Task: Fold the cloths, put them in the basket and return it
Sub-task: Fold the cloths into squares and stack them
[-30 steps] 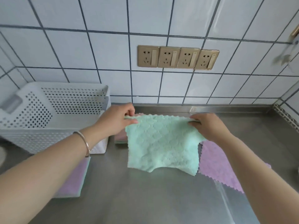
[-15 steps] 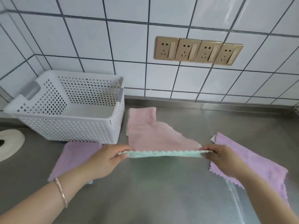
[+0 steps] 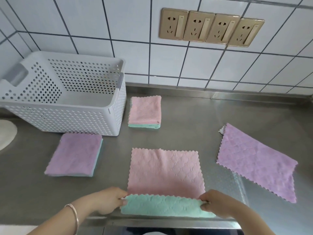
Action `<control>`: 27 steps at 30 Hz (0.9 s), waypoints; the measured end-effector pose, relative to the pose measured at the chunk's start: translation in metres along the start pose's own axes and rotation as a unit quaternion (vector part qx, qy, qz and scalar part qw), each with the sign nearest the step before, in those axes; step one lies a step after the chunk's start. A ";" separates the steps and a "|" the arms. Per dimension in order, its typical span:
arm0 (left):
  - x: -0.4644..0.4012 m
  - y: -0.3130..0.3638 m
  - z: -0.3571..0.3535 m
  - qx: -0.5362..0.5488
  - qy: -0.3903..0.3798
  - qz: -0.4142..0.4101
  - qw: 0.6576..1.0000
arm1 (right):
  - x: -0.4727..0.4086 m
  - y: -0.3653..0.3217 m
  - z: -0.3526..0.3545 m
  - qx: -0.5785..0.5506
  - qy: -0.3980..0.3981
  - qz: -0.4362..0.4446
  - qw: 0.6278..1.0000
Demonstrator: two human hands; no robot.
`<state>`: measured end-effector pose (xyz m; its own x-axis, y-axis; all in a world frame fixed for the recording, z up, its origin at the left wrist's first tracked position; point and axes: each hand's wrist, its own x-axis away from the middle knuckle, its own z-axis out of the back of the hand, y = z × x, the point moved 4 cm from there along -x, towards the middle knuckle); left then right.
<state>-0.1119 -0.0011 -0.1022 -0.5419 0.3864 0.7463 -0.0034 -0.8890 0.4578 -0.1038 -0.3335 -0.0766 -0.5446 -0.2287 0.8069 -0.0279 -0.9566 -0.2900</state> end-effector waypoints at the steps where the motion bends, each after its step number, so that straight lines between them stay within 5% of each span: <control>1: -0.001 0.000 0.001 0.003 -0.008 0.001 1.000 | -0.001 0.001 0.000 -0.006 -0.004 -0.004 1.000; 4: -0.006 0.002 0.011 0.040 0.004 0.006 0.999 | -0.006 0.008 0.006 -0.053 0.004 -0.011 0.999; 7: -0.010 0.008 0.033 0.160 0.095 0.015 0.982 | -0.008 0.016 0.024 -0.210 0.087 -0.030 0.973; 10: -0.020 0.010 0.053 0.284 0.191 0.031 0.939 | -0.019 0.025 0.032 -0.470 0.132 -0.030 0.872; 12: -0.028 0.014 0.063 0.283 0.245 0.054 0.926 | -0.029 0.028 0.036 -0.534 0.163 -0.035 0.829; 18: -0.064 0.007 0.075 0.270 0.314 0.128 0.901 | -0.056 0.018 0.048 -0.438 0.290 -0.076 0.848; 27: -0.084 -0.005 0.075 0.194 0.330 0.185 0.905 | -0.074 0.017 0.057 -0.321 0.307 -0.109 0.889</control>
<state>-0.0032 -0.0108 -0.1310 -0.8309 -0.2645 0.4896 0.5061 -0.7251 0.4671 -0.0166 -0.3435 -0.1120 -0.8168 0.2805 0.5041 -0.5550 -0.6203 -0.5542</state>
